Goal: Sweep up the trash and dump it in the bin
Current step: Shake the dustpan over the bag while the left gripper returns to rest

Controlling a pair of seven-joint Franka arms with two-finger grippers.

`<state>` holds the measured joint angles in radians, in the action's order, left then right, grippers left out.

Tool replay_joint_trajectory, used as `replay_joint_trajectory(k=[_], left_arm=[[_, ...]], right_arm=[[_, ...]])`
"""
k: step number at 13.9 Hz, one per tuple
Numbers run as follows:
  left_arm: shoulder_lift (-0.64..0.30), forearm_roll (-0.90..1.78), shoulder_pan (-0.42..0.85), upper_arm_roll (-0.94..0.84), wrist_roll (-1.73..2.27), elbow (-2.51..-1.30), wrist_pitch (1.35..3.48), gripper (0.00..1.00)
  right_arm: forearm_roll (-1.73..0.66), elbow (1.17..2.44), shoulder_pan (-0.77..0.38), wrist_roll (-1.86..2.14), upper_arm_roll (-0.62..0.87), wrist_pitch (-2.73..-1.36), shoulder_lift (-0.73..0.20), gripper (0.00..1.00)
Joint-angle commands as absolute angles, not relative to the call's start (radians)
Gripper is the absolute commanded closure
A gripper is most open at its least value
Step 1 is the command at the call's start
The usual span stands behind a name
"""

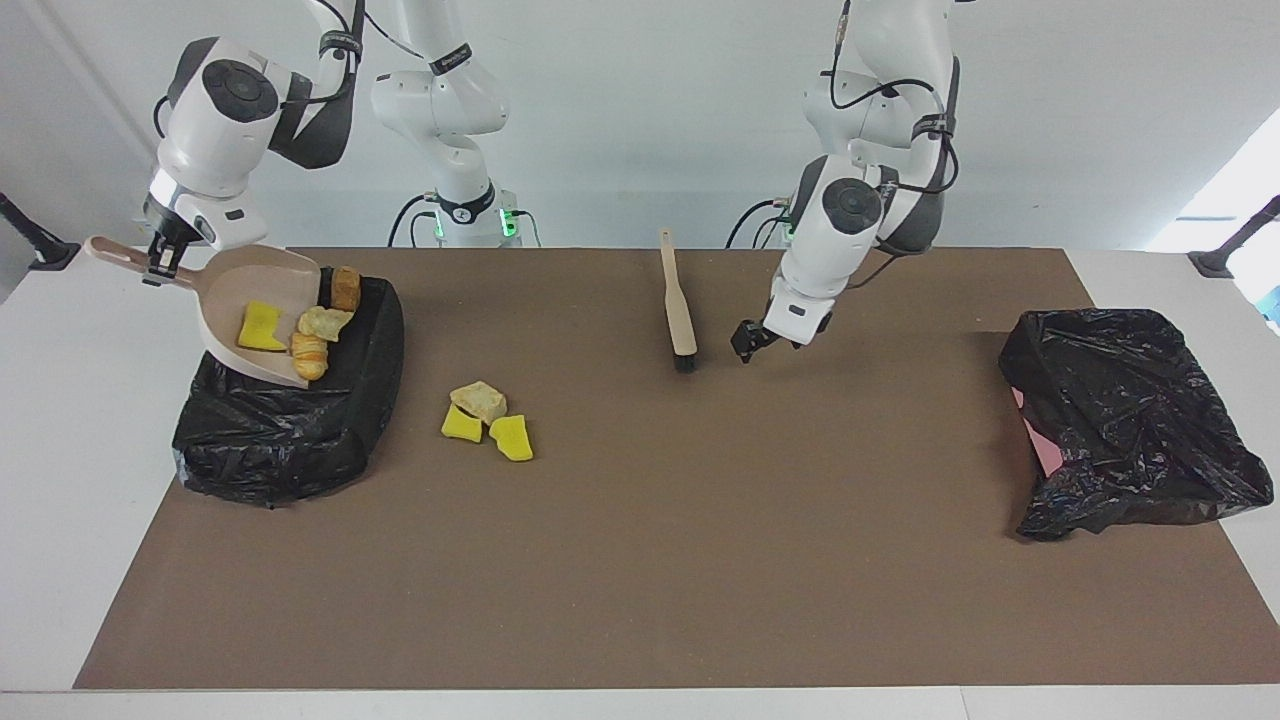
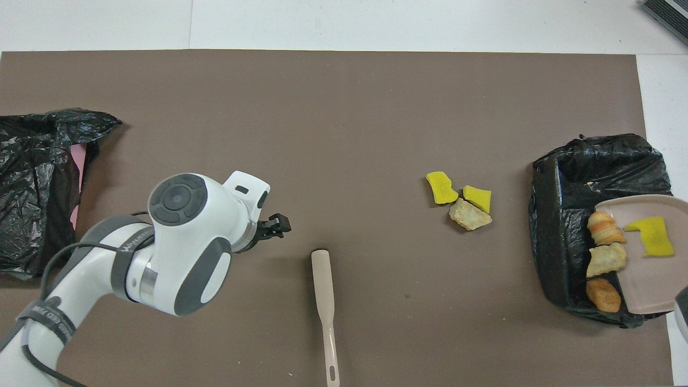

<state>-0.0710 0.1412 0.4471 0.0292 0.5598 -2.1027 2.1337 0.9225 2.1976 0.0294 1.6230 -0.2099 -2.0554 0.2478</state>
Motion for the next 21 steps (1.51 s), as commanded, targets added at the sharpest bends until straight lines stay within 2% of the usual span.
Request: replay_joint_trajectory(k=[1,6,11,13,16,21], left_arm=[[-0.086,0.123,0.35,0.017,0.399,-2.039,2.117,0.0],[-0.084,0.121,0.187,0.017,0.164,-1.876,1.982,0.0],[-0.08,0.121,0.075,0.017,-0.027,-1.796,1.884,0.0],[-0.078,0.12,0.046,0.018,-0.099,-1.775,1.867,0.0],[-0.074,0.1,0.006,0.018,-0.184,-1.737,1.824,0.0],[-0.069,0.028,-0.011,0.02,-0.16,-1.585,1.616,0.0]], right_arm=[[0.998,2.201,0.008,1.631,-0.203,-2.043,0.258,1.0],[1.136,2.194,0.003,1.565,-0.183,-1.999,0.265,1.0],[1.149,2.201,0.003,1.523,-0.097,-1.861,0.305,1.0],[1.154,2.229,0.002,1.508,-0.089,-1.877,0.324,1.0],[1.195,2.233,-0.061,1.5,-0.072,-1.829,0.319,1.0],[1.249,2.304,-0.09,1.378,-0.069,-1.772,0.344,1.0]])
